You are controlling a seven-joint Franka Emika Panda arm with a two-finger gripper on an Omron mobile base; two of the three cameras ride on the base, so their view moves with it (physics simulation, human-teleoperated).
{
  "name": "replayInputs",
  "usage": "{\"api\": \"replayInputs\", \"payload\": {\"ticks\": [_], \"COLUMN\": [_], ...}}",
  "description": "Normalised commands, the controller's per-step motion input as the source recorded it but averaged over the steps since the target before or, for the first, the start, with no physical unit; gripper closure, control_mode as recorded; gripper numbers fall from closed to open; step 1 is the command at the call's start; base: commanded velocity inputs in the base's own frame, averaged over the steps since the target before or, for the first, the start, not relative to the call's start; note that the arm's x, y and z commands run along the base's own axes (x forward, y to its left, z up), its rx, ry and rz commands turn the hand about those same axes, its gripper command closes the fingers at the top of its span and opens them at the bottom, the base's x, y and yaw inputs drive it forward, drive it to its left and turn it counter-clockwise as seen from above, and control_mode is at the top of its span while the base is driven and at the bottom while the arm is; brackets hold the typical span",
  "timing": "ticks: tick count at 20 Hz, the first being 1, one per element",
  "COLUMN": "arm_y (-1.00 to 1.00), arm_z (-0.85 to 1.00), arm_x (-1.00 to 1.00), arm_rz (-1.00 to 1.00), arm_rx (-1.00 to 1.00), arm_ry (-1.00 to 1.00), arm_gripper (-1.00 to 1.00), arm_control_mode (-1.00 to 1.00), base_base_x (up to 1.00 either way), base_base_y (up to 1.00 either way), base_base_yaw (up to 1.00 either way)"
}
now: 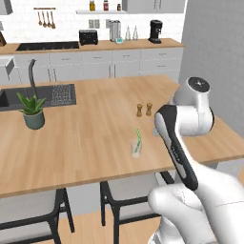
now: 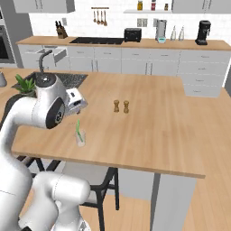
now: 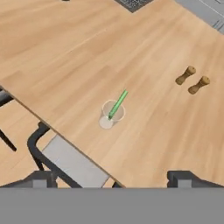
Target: Take a straw from the drawer in front and place it inside the glass cup on the dining counter.
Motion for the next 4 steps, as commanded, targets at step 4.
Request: {"api": "replayInputs", "payload": {"ticks": [4], "arm_y": [-0.19], "arm_z": [0.07], "arm_x": [-0.61], "arm_rz": [-0.20], "arm_rx": [-0.06], "arm_ry": [0.29], "arm_gripper": [-1.00], "arm_control_mode": [-1.00], "base_base_x": [0.00], "base_base_y": [0.00], "base_base_yaw": [0.00]}}
